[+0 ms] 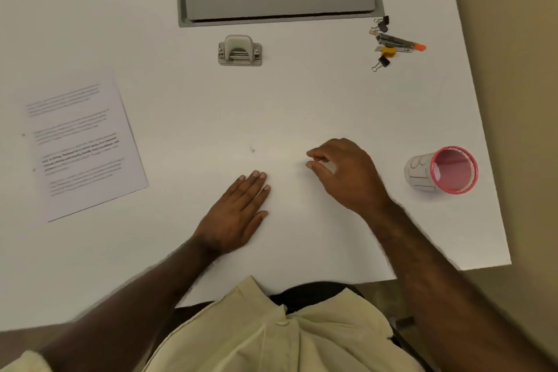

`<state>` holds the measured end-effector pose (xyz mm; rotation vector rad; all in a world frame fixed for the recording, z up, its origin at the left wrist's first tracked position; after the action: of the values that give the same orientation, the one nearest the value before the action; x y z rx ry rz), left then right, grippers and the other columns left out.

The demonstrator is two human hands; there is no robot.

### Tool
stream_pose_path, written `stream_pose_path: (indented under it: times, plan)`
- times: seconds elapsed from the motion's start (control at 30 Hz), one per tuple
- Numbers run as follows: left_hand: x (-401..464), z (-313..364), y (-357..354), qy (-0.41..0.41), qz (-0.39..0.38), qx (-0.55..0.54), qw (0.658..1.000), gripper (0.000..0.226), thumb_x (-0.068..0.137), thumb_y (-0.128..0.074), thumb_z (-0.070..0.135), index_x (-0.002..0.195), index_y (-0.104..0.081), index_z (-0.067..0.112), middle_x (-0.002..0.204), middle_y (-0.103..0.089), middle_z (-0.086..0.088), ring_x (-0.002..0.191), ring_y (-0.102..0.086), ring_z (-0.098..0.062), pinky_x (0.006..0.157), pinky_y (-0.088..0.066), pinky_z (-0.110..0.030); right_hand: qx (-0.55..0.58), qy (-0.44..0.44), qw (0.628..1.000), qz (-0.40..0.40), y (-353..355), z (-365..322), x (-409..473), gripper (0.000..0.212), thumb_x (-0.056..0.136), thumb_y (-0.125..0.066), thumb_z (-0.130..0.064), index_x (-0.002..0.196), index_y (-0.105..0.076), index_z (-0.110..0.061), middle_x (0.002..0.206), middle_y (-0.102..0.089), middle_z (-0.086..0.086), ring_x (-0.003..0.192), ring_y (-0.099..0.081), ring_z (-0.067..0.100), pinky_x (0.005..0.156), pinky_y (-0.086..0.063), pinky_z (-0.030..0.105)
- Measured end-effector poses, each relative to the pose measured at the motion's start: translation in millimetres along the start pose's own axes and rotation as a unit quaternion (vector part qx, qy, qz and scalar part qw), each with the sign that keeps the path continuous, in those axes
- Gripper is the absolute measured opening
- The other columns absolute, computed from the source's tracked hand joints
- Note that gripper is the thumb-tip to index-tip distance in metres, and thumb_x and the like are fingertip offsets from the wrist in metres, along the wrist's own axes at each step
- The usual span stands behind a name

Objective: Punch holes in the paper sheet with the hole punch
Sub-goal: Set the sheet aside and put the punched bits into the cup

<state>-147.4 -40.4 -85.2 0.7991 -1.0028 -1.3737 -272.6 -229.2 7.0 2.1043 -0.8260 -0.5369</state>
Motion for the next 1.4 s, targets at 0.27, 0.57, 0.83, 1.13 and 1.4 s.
stream_pose_path:
  times: [0.27, 0.57, 0.83, 1.13, 1.4]
  plan:
    - [-13, -20, 10, 0.085, 0.053, -0.011, 0.995, 0.058, 0.109, -0.056, 0.024, 0.159, -0.041, -0.002, 0.17, -0.035, -0.021, 0.161, -0.03, -0.035, 0.128, -0.032, -0.056, -0.014, 0.101, 0.988, -0.12, -80, -42, 60, 0.025, 0.096, -0.077, -0.027, 0.116, -0.079, -0.011, 0.106, -0.075, 0.005, 0.102, -0.067, 0.027, 0.092, -0.046, 0.031]
    - [-14, -22, 11, 0.091, 0.073, -0.024, 0.993, 0.056, 0.11, -0.055, 0.025, 0.158, -0.044, 0.0, 0.17, -0.036, -0.018, 0.161, -0.03, -0.033, 0.129, -0.03, -0.053, -0.024, 0.119, 0.976, -0.179, -104, -53, 98, 0.026, 0.091, -0.082, -0.027, 0.11, -0.079, -0.01, 0.105, -0.07, 0.005, 0.102, -0.065, 0.024, 0.09, -0.05, 0.038]
    - [-14, -22, 9, 0.095, 0.069, -0.029, 0.993, 0.056, 0.111, -0.053, 0.028, 0.16, -0.042, 0.002, 0.171, -0.035, -0.016, 0.162, -0.028, -0.03, 0.131, -0.029, -0.051, -0.025, 0.121, 0.973, -0.196, -110, -52, 101, 0.015, 0.092, -0.079, -0.024, 0.104, -0.079, -0.014, 0.1, -0.069, 0.001, 0.095, -0.065, 0.02, 0.087, -0.051, 0.038]
    - [-14, -22, 8, 0.096, 0.063, -0.026, 0.993, 0.057, 0.111, -0.052, 0.029, 0.161, -0.041, 0.003, 0.172, -0.034, -0.015, 0.163, -0.027, -0.028, 0.131, -0.028, -0.05, -0.033, 0.098, 0.97, -0.221, -117, -56, 103, 0.01, 0.097, -0.07, -0.019, 0.097, -0.079, -0.015, 0.096, -0.069, -0.005, 0.093, -0.064, 0.018, 0.088, -0.053, 0.038]
    - [-12, -21, 10, 0.094, 0.058, -0.017, 0.994, 0.057, 0.11, -0.053, 0.028, 0.16, -0.042, 0.002, 0.171, -0.035, -0.016, 0.162, -0.029, -0.029, 0.13, -0.03, -0.051, -0.194, 0.114, 0.951, -0.21, -127, -65, 80, 0.019, 0.099, -0.05, -0.015, 0.107, -0.066, -0.018, 0.113, -0.063, 0.002, 0.108, -0.058, 0.03, 0.089, -0.045, 0.045]
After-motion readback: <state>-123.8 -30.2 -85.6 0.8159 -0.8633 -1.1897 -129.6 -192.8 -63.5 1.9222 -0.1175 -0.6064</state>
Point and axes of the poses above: each hand's wrist, its own x-axis towards the middle knuckle, its own y-axis out of the back of the hand, z = x × y, the point moved 9 cm from there along x, towards the middle knuckle
